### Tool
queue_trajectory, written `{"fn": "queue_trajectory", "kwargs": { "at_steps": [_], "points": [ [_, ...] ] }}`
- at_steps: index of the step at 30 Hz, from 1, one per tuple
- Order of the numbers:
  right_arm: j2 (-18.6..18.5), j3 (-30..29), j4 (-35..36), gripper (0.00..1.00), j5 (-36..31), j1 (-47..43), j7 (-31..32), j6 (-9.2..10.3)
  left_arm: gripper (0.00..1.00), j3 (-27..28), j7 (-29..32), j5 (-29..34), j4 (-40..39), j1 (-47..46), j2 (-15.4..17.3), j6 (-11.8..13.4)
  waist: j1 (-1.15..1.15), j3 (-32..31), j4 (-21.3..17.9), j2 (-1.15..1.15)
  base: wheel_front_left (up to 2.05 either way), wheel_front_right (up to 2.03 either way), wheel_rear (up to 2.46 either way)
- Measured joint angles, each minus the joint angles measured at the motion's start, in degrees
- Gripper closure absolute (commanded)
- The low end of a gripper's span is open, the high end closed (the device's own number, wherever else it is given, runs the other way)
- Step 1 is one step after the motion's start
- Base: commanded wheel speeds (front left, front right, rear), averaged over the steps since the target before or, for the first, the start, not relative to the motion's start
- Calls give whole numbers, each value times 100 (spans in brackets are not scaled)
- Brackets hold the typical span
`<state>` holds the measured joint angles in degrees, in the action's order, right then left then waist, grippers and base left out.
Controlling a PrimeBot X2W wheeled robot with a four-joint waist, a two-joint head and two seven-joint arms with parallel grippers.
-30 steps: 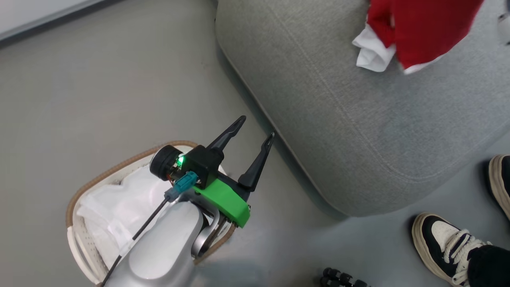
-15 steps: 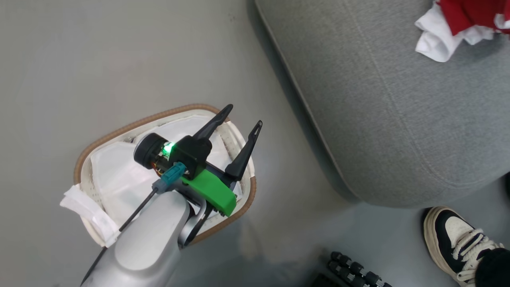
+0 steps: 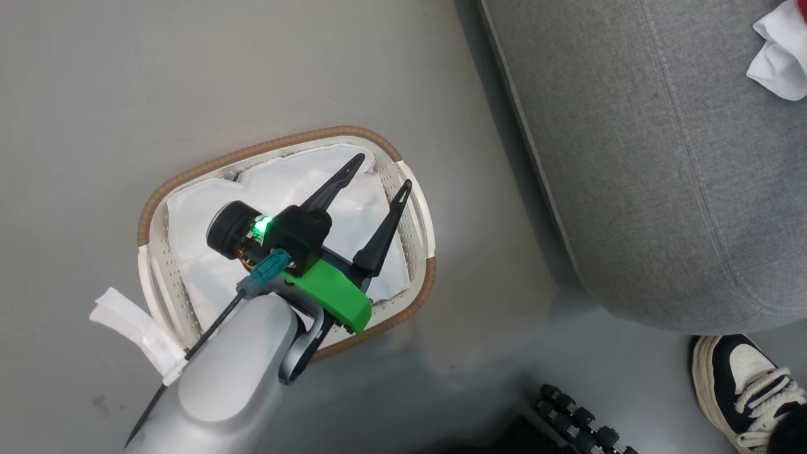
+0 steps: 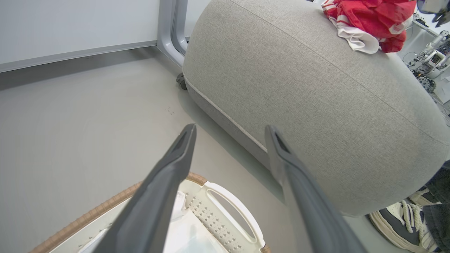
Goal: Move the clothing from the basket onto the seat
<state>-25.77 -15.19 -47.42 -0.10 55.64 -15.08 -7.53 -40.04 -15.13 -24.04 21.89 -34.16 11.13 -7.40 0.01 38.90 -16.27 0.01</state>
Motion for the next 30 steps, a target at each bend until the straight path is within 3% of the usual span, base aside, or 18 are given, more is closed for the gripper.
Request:
{"fn": "queue_trajectory", "kwargs": {
  "at_steps": [1, 3, 4, 18, 30],
  "points": [
    [63, -52, 5, 100, -21, -132, -1, 0, 0, 19, 0, 0, 13, 4, 3, 0, 0, -9, 7, 0, 0, 0, 0],
    [221, -237, 87, 29, -51, -418, 0, 0, 0, 56, 0, 0, 30, 12, 9, 0, 0, -52, 10, 0, 0, 0, 0],
    [280, -332, 116, 0, -58, -533, 0, 0, 0, 77, 0, 0, 40, 20, 11, 0, 0, -81, 7, 0, 0, 0, 0],
    [1004, -942, 1172, 0, -144, -2104, 0, 0, 0, 598, 0, 43, 169, 448, -131, 0, -1, -744, 19, 0, 0, 0, 0],
    [1405, -204, 1819, 0, 213, -3158, 0, 0, 0, 1772, 0, 371, 224, 1120, -394, 2, -1, -1414, 384, 0, 0, 0, 0]
  ]
}}
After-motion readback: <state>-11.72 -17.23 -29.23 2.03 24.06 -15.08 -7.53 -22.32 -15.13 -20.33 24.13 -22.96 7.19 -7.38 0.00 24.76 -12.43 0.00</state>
